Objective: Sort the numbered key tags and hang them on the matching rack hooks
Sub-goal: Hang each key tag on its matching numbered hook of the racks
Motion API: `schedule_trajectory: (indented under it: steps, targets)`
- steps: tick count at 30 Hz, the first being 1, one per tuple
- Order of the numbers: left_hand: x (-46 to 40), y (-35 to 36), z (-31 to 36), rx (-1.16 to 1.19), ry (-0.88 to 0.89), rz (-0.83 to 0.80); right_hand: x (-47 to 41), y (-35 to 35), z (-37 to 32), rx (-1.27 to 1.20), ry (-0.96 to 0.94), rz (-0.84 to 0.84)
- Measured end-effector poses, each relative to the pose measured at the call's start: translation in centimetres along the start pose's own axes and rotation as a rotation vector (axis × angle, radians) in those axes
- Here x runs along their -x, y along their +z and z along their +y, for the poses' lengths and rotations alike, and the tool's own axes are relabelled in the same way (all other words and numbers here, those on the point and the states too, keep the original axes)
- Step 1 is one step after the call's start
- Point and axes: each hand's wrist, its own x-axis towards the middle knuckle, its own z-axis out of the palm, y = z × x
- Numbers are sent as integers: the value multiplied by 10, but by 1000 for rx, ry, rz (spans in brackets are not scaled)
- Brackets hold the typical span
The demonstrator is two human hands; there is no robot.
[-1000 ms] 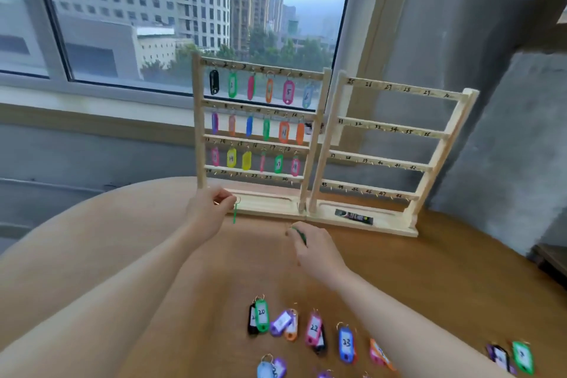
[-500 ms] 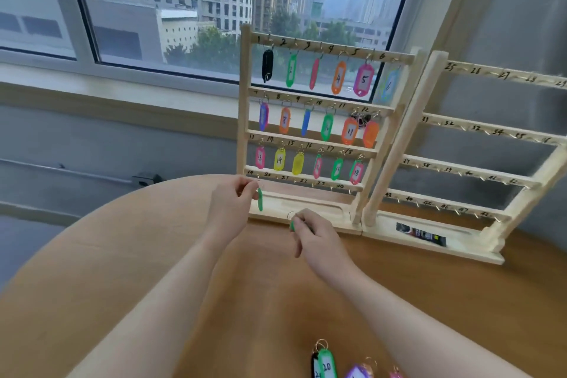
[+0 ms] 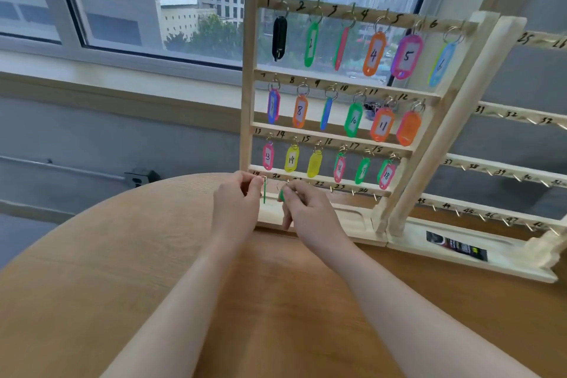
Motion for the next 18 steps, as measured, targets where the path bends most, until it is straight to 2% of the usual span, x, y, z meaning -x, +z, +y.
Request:
schedule_trajectory:
  steps: [8,18]
  targets:
    - [-2,-7,-23,82,130,12,-22,25,-8,-100,93,16]
    - [0,-11,-40,166,130,101,-27,44,-2,-43,199,100]
